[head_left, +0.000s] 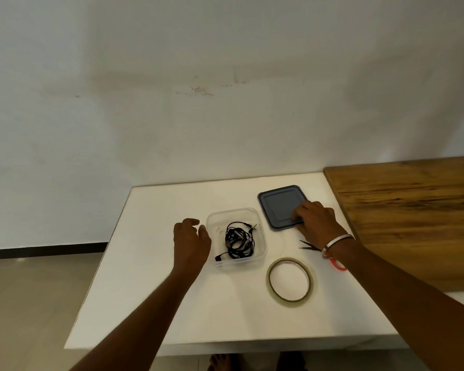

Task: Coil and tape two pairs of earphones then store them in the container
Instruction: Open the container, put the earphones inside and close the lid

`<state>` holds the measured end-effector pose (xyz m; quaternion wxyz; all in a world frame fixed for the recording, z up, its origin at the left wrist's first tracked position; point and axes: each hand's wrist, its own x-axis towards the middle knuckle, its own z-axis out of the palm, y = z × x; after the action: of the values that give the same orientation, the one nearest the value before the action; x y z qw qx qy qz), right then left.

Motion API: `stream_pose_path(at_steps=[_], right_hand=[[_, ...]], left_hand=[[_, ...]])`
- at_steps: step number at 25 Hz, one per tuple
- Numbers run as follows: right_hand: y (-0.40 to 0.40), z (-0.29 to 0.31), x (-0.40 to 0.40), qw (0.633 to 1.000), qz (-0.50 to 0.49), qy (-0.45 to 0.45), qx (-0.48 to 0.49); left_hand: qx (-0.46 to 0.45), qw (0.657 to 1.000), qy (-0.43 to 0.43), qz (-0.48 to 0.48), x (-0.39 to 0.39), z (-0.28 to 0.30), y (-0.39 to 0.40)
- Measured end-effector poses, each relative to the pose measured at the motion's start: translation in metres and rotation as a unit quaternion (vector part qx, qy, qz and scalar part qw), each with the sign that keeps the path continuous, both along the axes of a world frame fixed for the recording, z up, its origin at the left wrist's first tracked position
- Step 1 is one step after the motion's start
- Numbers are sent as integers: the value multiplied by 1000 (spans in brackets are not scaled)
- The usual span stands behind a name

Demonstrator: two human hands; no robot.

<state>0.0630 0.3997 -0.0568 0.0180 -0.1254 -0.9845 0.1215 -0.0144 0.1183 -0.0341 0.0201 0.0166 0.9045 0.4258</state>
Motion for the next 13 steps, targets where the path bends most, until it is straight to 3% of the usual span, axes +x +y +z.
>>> stream_pose_path(at_steps=[4, 8, 13], right_hand=[[-2, 1, 1, 998, 46, 25, 28], [-7, 9, 1, 986, 68, 146, 45], [-15, 41, -1, 960, 1, 276, 41]], left_hand=[[31, 998, -59, 1, -2, -8, -7], [62, 994, -92, -3, 4, -8, -6], [98, 989, -110, -1, 11, -6, -5]])
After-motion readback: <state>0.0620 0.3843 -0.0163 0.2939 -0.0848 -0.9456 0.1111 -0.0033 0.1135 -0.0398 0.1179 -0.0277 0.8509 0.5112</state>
